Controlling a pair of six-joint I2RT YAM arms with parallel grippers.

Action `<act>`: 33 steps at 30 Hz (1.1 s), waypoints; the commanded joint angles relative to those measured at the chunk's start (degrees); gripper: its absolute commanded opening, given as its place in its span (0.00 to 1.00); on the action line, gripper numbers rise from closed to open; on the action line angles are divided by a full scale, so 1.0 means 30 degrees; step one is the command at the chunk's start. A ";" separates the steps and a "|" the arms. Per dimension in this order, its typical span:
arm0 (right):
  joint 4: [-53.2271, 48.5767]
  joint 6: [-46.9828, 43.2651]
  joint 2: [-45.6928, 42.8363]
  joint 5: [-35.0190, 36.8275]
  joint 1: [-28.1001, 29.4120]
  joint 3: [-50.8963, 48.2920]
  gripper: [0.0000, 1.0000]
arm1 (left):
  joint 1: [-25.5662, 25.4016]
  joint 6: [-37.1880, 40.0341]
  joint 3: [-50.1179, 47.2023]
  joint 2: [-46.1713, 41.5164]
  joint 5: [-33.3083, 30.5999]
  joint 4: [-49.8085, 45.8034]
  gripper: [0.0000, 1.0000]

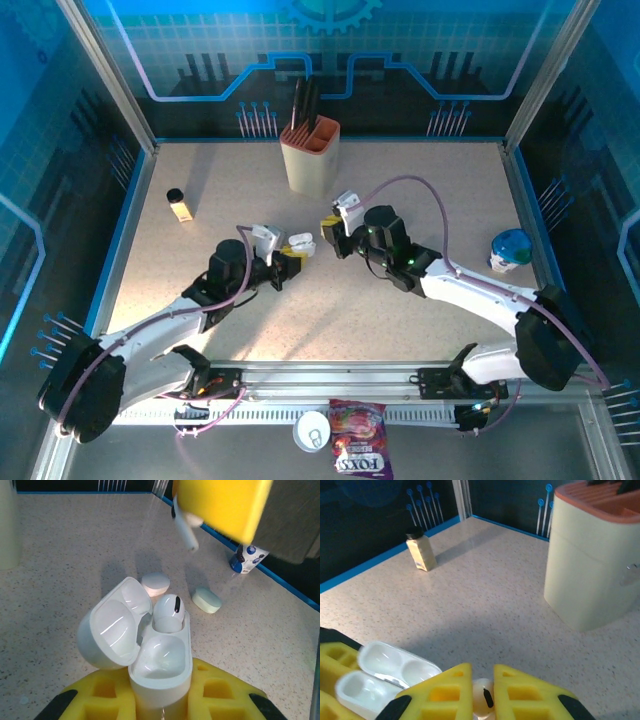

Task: Insert wireless bluetooth earbuds into charging case

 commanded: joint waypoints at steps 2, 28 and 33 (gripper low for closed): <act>0.0902 -0.0743 0.0362 -0.0654 0.0671 0.1235 0.14 | -0.0176 -0.0729 0.0415 0.0180 0.0531 0.1124 0.00; 0.0278 -0.1521 0.1569 -0.1917 0.1458 0.1413 0.14 | -0.0259 -0.2635 0.1209 0.1468 0.0807 0.3359 0.00; 0.0224 -0.1619 0.1693 -0.1841 0.1461 0.1311 0.14 | -0.0264 -0.2605 0.1099 0.1419 0.0920 0.3808 0.00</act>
